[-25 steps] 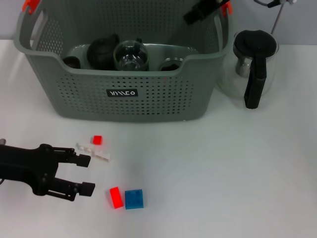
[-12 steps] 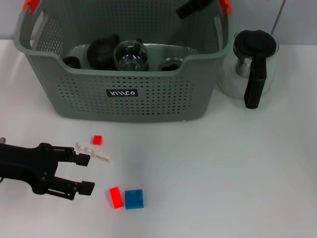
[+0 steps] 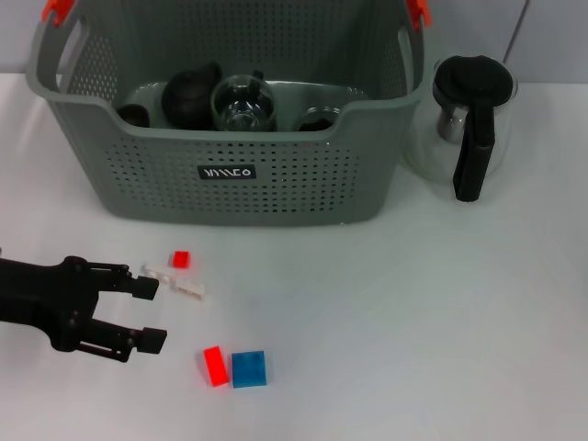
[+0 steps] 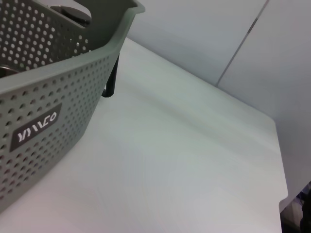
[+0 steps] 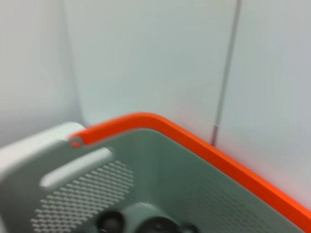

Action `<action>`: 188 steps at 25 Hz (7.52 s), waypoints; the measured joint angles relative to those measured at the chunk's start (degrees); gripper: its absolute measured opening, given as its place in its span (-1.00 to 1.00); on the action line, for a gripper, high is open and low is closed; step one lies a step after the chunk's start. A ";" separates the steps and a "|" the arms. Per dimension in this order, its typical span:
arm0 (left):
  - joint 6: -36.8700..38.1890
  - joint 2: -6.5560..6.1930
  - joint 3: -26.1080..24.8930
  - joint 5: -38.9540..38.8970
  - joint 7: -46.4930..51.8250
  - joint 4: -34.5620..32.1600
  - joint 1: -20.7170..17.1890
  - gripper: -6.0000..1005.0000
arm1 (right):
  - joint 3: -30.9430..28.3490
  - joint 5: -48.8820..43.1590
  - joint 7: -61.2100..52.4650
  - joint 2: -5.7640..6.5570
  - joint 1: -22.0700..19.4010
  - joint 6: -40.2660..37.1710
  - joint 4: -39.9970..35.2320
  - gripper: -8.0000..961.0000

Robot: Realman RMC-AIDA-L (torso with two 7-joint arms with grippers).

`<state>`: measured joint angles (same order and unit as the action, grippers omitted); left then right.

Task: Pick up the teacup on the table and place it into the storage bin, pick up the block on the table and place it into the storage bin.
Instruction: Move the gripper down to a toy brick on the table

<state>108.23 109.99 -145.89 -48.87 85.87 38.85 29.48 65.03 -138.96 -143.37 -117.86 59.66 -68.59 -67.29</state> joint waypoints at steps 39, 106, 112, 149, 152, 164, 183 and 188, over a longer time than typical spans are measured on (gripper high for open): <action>-9.49 2.76 11.96 14.54 55.33 17.87 11.03 0.74 | 0.35 22.99 5.73 -0.04 -12.29 -18.69 -16.30 0.93; -23.31 14.03 34.93 28.50 16.31 31.92 6.09 0.74 | -12.67 21.82 20.14 2.32 -18.60 -42.50 -4.69 0.93; -25.13 13.68 37.15 29.14 15.66 29.21 7.07 0.74 | -12.65 21.79 21.24 2.22 -18.25 -40.69 -2.33 0.93; -27.29 14.20 37.52 30.85 14.74 22.01 10.00 0.74 | -13.09 22.16 23.14 1.32 -18.96 -39.24 -1.19 0.93; -27.31 14.19 37.46 30.91 15.08 21.67 10.29 0.74 | -13.09 22.16 23.47 1.32 -18.97 -39.24 -0.79 0.93; -25.92 14.21 37.21 30.82 15.82 22.79 10.53 0.74 | -13.31 22.15 24.34 1.32 -19.41 -39.25 -0.37 0.93; -22.85 14.54 40.35 28.04 15.73 24.44 9.62 0.72 | -15.37 22.23 26.25 1.32 -19.77 -39.46 0.94 0.93; -23.02 14.46 40.34 28.04 15.55 24.23 9.65 0.71 | -15.38 22.25 26.24 1.31 -19.75 -39.37 0.93 0.93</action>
<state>85.21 124.44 -105.56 -20.83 101.42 63.08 39.13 49.65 -116.71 -117.13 -116.56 39.90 -107.96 -66.36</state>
